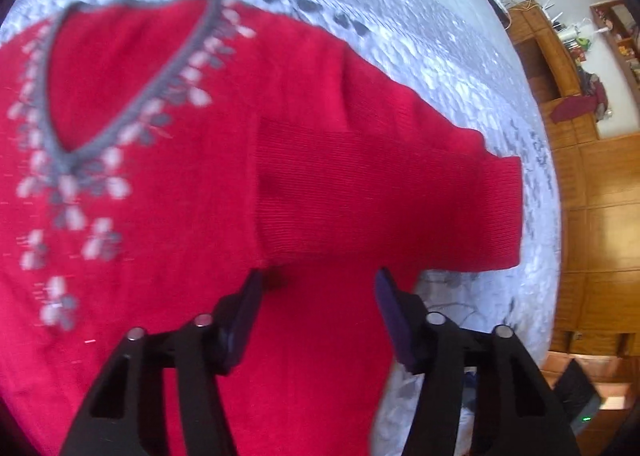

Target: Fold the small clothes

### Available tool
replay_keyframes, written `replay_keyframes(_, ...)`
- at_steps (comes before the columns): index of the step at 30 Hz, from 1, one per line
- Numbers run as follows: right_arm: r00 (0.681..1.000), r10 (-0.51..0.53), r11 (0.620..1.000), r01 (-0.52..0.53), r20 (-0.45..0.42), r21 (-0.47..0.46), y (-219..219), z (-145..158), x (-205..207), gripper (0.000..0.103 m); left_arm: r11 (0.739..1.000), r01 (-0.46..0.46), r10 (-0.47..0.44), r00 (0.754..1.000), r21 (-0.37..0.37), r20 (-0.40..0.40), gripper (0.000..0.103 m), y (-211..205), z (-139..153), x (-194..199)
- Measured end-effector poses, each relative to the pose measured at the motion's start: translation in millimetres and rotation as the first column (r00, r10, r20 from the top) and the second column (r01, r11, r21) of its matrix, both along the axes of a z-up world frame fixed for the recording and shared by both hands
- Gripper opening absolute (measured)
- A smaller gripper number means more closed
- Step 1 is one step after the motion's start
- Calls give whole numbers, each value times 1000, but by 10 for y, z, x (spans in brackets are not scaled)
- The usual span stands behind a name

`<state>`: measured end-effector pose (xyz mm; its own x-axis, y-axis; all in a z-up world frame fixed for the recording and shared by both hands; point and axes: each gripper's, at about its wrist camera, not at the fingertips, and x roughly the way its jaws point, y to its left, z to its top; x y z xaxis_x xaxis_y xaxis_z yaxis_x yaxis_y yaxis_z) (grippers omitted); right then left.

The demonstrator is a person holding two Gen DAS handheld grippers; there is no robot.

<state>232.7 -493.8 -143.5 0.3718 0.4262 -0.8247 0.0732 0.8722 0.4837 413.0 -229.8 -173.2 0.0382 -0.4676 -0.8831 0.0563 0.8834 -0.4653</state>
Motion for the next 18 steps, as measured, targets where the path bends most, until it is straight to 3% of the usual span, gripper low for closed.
replay_keyframes(4, 998, 28, 1000, -27, 55, -6, 23, 80, -30, 22, 999, -44, 44, 999, -15, -5, 47, -71, -90, 37)
replay_keyframes(6, 996, 35, 999, -34, 80, -15, 38, 135, -73, 22, 998, -59, 59, 998, 0, 13, 25, -84, -91, 62)
replay_keyframes(9, 995, 29, 999, -27, 97, -22, 8, 169, -97, 22, 996, -87, 86, 996, 22, 35, 7, -70, -64, 74)
replay_keyframes(15, 995, 38, 998, -34, 94, -44, 75, 112, -82, 22, 982, -188, 187, 979, -5, 85, 4, 114, 120, 37)
replay_keyframes(18, 994, 38, 998, -33, 98, -52, 81, 87, -75, 22, 972, -234, 233, 954, -20, 191, 4, 350, 455, -13)
